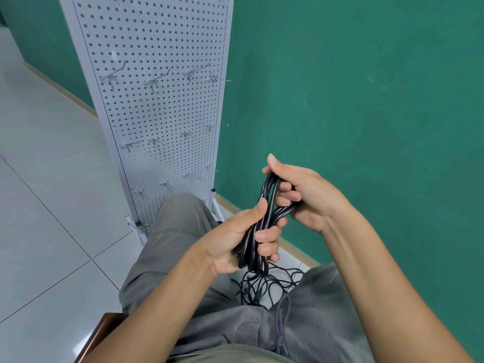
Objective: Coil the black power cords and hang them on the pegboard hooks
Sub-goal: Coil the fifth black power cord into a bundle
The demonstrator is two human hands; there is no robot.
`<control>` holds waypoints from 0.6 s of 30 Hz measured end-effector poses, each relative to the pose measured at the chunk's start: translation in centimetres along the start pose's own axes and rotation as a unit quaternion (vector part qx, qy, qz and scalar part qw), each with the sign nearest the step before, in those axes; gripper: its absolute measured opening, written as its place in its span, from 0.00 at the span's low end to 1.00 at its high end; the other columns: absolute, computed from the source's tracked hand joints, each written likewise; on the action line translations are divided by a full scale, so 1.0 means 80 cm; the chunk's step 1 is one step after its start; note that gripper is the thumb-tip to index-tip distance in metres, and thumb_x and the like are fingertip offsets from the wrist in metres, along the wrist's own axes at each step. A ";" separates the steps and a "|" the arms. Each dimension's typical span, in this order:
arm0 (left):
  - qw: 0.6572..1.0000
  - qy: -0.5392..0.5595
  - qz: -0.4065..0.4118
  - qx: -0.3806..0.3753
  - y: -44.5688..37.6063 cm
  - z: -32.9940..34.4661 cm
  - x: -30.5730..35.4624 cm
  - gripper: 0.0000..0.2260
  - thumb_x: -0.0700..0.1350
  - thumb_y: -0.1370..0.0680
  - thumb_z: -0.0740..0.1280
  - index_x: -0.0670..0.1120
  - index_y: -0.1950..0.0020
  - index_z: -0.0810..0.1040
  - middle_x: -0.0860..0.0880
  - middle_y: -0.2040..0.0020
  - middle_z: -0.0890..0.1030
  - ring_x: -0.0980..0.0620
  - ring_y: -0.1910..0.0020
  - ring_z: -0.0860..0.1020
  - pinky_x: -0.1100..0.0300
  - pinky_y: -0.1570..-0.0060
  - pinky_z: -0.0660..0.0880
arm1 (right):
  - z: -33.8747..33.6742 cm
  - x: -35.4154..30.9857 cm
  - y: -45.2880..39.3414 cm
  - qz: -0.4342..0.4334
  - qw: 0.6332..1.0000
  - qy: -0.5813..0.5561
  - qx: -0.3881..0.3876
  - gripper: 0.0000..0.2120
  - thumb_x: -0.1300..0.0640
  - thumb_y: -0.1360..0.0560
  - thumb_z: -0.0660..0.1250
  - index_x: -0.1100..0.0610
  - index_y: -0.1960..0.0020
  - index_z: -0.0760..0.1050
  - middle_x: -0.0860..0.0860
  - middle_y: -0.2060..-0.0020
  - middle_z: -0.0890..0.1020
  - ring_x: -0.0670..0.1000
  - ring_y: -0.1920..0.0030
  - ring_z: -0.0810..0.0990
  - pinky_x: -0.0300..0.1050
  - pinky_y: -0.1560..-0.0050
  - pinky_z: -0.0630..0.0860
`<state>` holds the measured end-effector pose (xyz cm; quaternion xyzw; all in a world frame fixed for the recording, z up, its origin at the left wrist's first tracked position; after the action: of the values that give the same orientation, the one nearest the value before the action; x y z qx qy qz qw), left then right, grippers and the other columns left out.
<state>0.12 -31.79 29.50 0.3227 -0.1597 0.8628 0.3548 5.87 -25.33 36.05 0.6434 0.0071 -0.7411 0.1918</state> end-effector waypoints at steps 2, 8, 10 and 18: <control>0.999 0.024 -0.016 -0.025 0.000 0.003 -0.004 0.21 0.61 0.24 0.72 0.44 0.46 0.82 0.56 0.69 0.72 0.57 0.70 0.75 0.59 0.55 0.80 | 0.004 -0.004 -0.001 -0.023 0.999 0.040 0.019 0.13 0.50 0.25 0.74 0.60 0.57 0.79 0.48 0.75 0.64 0.45 0.76 0.57 0.35 0.77 0.59; 0.999 0.047 -0.002 -0.017 0.004 0.005 0.009 0.15 0.60 0.24 0.72 0.48 0.55 0.80 0.56 0.70 0.72 0.58 0.70 0.75 0.60 0.55 0.80 | 0.018 -0.019 -0.006 -0.091 0.989 0.112 0.021 0.17 0.45 0.24 0.73 0.60 0.55 0.82 0.50 0.73 0.70 0.47 0.74 0.65 0.37 0.72 0.67; 0.999 0.024 0.026 0.022 0.006 0.002 0.019 0.14 0.58 0.23 0.72 0.49 0.57 0.79 0.56 0.71 0.71 0.57 0.69 0.77 0.59 0.55 0.81 | 0.018 -0.020 -0.007 -0.099 0.988 0.122 0.007 0.24 0.37 0.24 0.67 0.58 0.49 0.83 0.50 0.68 0.77 0.48 0.66 0.75 0.40 0.60 0.74; 0.990 0.031 0.091 0.100 0.012 -0.014 0.042 0.12 0.55 0.21 0.65 0.49 0.57 0.72 0.57 0.71 0.67 0.60 0.74 0.71 0.62 0.64 0.78 | 0.029 0.042 -0.002 -0.030 0.993 -0.015 -0.115 0.38 0.29 0.20 0.41 0.58 0.34 0.72 0.53 0.56 0.79 0.52 0.58 0.82 0.47 0.59 0.77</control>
<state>-2.86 -30.17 30.93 0.3135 -0.0900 0.9129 0.2453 3.32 -26.72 33.23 0.6056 0.1081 -0.7502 0.2424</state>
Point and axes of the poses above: each hand's wrist, its own y-axis away from the middle knuckle, its own z-axis out of the palm, x = y × z, the point moved 8 cm from there along -y, towards the middle knuckle
